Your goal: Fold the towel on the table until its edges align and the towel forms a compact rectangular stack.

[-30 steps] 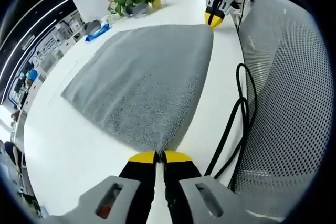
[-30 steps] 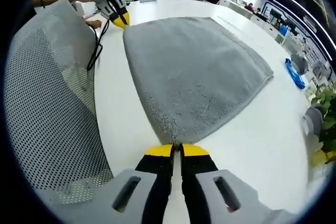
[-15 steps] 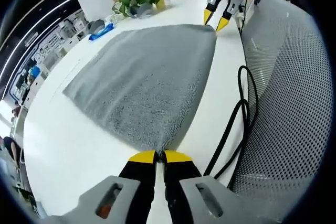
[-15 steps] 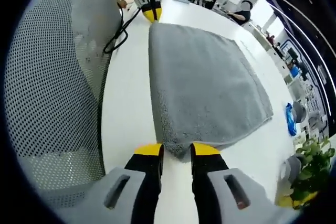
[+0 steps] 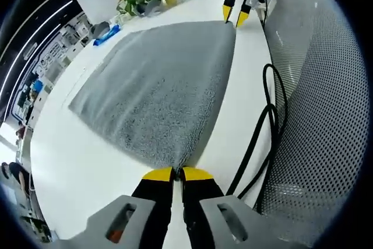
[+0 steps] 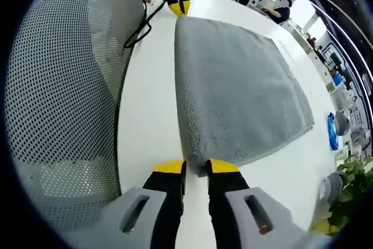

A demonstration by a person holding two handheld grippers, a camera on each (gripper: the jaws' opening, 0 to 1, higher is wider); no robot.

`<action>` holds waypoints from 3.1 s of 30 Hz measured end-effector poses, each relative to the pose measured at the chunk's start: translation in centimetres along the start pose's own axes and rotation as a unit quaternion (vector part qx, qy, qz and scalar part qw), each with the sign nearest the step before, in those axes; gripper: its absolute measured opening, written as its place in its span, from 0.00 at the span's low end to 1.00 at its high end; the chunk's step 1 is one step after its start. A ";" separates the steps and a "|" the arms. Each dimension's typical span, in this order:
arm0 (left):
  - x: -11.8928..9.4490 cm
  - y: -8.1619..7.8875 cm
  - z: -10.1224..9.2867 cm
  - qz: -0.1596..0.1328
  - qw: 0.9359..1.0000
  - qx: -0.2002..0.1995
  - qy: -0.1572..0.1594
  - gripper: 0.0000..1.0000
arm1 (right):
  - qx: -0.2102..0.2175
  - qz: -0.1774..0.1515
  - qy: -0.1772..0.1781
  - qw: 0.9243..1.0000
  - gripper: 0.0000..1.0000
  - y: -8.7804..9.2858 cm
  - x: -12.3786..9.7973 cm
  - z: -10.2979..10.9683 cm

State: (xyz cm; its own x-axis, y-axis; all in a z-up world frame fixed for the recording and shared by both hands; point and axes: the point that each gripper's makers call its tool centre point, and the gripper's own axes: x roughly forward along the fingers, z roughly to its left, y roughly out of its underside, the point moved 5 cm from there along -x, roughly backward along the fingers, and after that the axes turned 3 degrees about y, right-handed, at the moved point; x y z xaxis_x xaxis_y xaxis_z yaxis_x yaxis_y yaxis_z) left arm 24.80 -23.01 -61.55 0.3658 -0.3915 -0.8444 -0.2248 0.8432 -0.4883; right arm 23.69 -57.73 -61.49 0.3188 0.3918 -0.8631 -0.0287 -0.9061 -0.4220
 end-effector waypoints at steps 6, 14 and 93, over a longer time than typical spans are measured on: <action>-0.1 0.2 0.0 -0.023 0.999 -0.044 -0.015 0.05 | 0.100 -0.012 0.003 0.995 0.01 0.0 0.3 -0.4; -1.5 -0.1 0.0 -0.086 0.986 -0.132 -0.047 0.03 | 0.253 -0.081 0.007 0.964 0.00 0.2 -1.2 -0.8; -12.2 -6.7 4.0 -0.252 0.936 -0.191 -0.153 0.02 | 0.361 -0.224 0.148 0.893 0.00 -5.1 -12.1 -7.8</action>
State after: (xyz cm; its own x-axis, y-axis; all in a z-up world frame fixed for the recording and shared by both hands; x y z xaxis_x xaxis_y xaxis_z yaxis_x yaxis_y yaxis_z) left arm 25.46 -22.35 -47.07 0.7403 -0.5319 -0.4111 -0.2386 0.3638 -0.9004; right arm 27.34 -59.10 -46.75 0.6849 0.5336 -0.4961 -0.4047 -0.2876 -0.8680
